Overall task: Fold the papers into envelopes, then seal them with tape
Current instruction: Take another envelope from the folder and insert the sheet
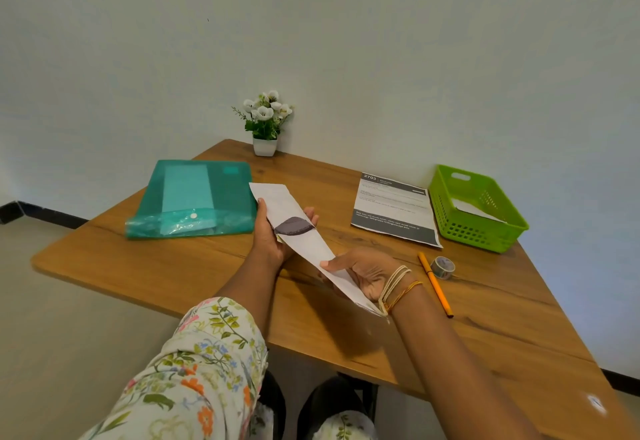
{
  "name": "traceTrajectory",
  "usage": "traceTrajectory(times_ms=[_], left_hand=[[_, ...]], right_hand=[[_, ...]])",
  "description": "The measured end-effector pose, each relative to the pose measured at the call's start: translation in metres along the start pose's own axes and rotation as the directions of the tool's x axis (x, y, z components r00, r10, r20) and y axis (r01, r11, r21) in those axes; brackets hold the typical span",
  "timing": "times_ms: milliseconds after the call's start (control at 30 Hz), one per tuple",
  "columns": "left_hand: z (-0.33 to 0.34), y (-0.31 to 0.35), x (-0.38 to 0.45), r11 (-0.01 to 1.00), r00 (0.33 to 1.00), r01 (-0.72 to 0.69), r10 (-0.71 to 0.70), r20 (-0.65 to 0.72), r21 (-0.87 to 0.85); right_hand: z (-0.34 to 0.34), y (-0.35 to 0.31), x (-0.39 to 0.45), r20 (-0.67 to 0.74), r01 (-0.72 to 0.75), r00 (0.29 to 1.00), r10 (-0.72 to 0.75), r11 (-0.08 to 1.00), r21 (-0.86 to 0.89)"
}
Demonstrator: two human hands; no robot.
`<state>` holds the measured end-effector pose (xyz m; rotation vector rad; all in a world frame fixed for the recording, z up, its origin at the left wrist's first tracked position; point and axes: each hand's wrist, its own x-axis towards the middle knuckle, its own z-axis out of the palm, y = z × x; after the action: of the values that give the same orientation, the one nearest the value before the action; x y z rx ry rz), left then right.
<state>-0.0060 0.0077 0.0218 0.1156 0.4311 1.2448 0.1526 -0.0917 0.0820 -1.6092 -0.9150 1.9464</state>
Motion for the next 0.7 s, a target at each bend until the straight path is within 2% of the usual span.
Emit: traceTrajectory(times_ms=[200, 700], left_hand=[[0.001, -0.001, -0.003, 0.999, 1.0, 0.028, -0.028, -0.005, -0.039], [0.002, 0.001, -0.004, 0.996, 1.0, 0.027, -0.028, 0.012, 0.089]], right_hand=[[0.003, 0.006, 0.001, 0.034, -0.014, 0.999, 0.009, 0.991, 0.133], [0.018, -0.001, -0.002, -0.03, -0.026, 0.999, 0.029, 0.996, 0.081]])
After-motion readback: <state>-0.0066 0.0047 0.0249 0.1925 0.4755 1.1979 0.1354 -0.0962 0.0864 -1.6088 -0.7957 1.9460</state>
